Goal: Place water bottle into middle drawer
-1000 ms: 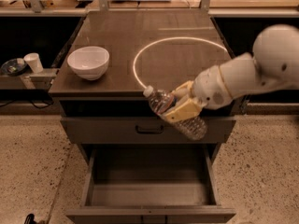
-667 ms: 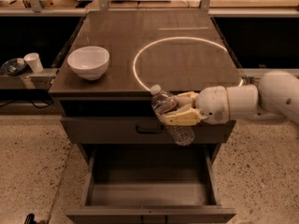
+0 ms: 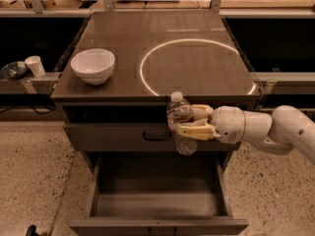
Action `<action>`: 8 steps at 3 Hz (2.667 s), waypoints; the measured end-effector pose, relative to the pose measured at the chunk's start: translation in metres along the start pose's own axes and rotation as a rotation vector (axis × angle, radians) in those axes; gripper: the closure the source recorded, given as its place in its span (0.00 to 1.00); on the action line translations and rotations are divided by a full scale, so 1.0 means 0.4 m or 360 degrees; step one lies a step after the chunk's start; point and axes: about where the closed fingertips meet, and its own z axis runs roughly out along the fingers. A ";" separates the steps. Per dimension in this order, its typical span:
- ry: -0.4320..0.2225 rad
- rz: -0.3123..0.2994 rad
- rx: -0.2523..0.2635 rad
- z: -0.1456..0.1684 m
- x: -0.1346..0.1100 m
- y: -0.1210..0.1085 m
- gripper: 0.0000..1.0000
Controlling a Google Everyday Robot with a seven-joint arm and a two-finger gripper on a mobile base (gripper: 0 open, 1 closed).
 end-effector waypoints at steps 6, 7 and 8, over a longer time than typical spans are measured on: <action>0.0109 -0.0246 -0.0120 -0.107 0.428 0.028 1.00; 0.0300 -0.0226 -0.0094 -0.096 0.514 0.019 1.00; 0.0575 -0.0201 -0.0062 -0.078 0.676 0.020 1.00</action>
Offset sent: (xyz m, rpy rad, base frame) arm -0.0246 -0.0338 -0.1435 -0.0186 -0.1152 0.0896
